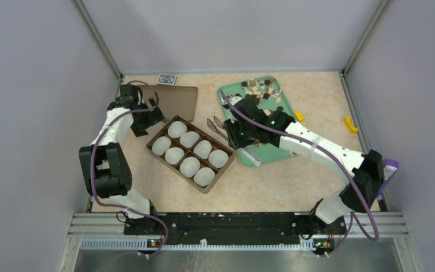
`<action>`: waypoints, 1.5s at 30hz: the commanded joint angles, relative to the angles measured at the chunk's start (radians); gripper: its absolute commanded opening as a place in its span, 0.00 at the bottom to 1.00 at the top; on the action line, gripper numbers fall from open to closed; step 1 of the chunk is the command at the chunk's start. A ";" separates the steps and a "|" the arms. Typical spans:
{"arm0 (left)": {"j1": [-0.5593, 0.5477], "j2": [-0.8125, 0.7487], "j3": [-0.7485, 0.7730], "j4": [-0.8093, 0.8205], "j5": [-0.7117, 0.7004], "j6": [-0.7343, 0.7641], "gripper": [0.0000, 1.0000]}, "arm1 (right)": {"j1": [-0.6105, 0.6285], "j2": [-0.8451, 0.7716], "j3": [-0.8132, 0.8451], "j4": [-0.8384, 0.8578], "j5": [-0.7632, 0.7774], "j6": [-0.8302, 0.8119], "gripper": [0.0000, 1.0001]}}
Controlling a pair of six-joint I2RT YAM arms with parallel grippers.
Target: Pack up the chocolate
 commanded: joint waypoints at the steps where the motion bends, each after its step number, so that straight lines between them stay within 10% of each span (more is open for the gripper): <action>1: -0.005 0.047 0.082 0.089 0.087 0.020 0.99 | 0.018 0.017 0.062 0.086 -0.020 -0.002 0.27; 17: -0.007 0.153 0.074 0.078 0.180 0.097 0.99 | 0.038 0.064 0.074 0.122 -0.047 0.016 0.27; 45: -0.025 -0.100 0.089 0.050 0.139 0.053 0.99 | 0.090 0.215 0.178 0.163 -0.092 0.001 0.27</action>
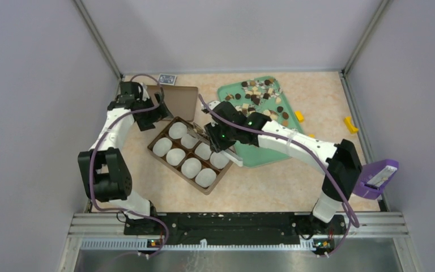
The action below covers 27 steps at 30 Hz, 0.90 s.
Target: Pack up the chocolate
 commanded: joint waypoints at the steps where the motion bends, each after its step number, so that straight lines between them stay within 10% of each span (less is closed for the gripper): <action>1: -0.003 -0.145 0.047 -0.010 -0.085 -0.040 0.99 | 0.031 0.048 0.103 0.057 -0.017 -0.006 0.27; 27: 0.005 -0.493 -0.006 -0.202 -0.298 -0.020 0.99 | 0.112 0.402 0.461 0.037 -0.081 -0.042 0.27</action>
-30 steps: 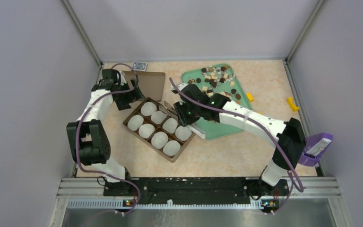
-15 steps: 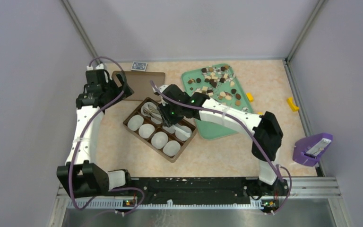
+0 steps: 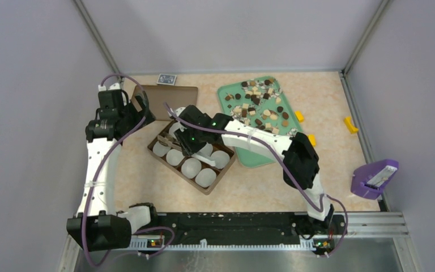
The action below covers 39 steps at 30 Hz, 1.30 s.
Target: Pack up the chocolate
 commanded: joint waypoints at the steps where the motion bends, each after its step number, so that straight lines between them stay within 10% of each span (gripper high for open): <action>1: 0.004 -0.030 0.010 -0.006 -0.016 0.018 0.99 | 0.014 0.031 0.087 0.037 0.010 -0.012 0.27; 21: 0.004 -0.042 0.005 -0.017 -0.028 0.044 0.99 | 0.015 0.114 0.150 0.019 0.035 -0.012 0.45; 39: 0.003 -0.046 0.011 -0.025 -0.067 0.047 0.99 | 0.016 -0.045 0.119 0.038 0.064 -0.021 0.30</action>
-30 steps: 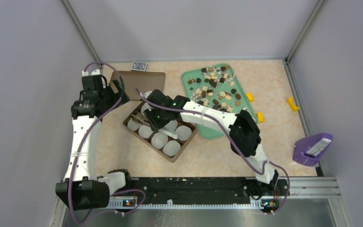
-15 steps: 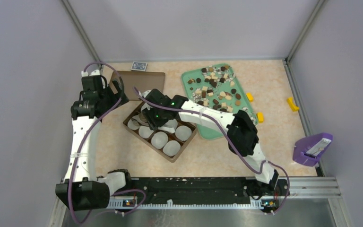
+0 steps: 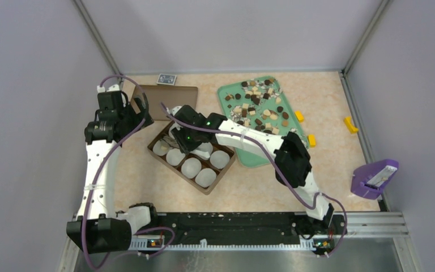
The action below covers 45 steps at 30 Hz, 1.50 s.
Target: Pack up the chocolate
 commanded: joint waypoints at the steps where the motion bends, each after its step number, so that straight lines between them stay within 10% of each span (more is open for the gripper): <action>1: 0.004 -0.025 0.012 0.011 -0.009 0.004 0.99 | 0.010 -0.171 0.014 0.040 0.017 -0.016 0.29; 16: 0.004 -0.029 0.023 0.018 -0.009 -0.010 0.99 | -0.001 -0.677 -0.517 0.032 0.391 -0.063 0.25; 27: 0.004 -0.005 -0.011 0.061 0.062 -0.041 0.99 | -0.141 -0.955 -0.880 -0.102 0.374 0.160 0.30; 45: 0.002 -0.010 -0.052 0.075 0.067 -0.051 0.99 | -0.243 -0.861 -0.957 -0.044 0.324 0.149 0.40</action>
